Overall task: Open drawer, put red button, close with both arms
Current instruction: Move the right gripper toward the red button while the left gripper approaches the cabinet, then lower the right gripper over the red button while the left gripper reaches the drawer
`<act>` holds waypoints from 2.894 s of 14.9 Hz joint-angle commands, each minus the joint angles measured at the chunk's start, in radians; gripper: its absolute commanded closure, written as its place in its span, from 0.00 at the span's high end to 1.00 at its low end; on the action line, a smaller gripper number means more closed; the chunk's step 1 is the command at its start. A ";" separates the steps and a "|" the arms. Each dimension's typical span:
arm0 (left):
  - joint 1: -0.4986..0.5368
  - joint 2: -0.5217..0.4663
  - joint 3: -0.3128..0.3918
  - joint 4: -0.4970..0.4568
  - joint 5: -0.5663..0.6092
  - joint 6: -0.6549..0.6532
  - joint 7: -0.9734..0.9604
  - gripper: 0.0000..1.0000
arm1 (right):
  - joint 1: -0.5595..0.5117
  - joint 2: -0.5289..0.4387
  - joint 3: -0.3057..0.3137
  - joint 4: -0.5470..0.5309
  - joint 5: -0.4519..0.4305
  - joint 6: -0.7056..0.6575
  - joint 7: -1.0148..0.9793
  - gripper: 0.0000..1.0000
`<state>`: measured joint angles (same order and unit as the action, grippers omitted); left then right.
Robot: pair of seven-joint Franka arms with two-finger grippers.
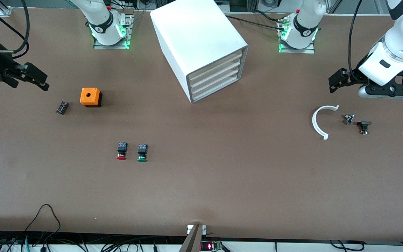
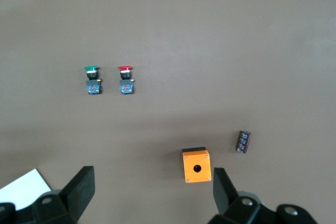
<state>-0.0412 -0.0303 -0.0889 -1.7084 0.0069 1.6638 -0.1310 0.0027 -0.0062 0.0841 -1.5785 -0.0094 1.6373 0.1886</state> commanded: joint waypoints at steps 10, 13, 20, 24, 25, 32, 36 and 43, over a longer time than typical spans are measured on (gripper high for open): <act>-0.012 0.021 -0.005 0.039 0.005 -0.029 0.004 1.00 | 0.002 0.031 0.005 -0.023 0.005 -0.053 -0.003 1.00; -0.057 0.049 -0.029 0.036 -0.071 -0.136 0.008 1.00 | 0.016 0.073 0.005 -0.038 0.008 -0.037 -0.006 1.00; -0.065 0.196 -0.081 0.026 -0.335 -0.159 0.143 1.00 | 0.053 0.208 0.012 -0.104 0.019 0.230 -0.017 1.00; -0.046 0.265 -0.081 -0.051 -0.592 -0.083 0.359 1.00 | 0.056 0.288 0.043 -0.133 0.019 0.343 -0.020 1.00; -0.033 0.271 -0.081 -0.095 -0.695 -0.049 0.434 1.00 | 0.063 0.308 0.051 -0.133 0.019 0.355 -0.020 1.00; -0.031 0.303 -0.083 -0.391 -1.134 0.068 0.853 0.94 | 0.065 0.460 0.055 -0.150 0.014 0.481 -0.038 1.00; -0.037 0.328 -0.109 -0.513 -1.245 0.068 1.019 0.87 | 0.083 0.521 0.055 -0.156 0.016 0.564 -0.038 1.00; -0.043 0.428 -0.153 -0.547 -1.335 0.070 1.245 0.68 | 0.086 0.637 0.055 -0.156 0.016 0.708 -0.029 1.00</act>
<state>-0.0817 0.3878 -0.2127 -2.2424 -1.2722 1.7276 1.0522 0.0859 0.6110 0.1412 -1.7320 -0.0081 2.3069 0.1712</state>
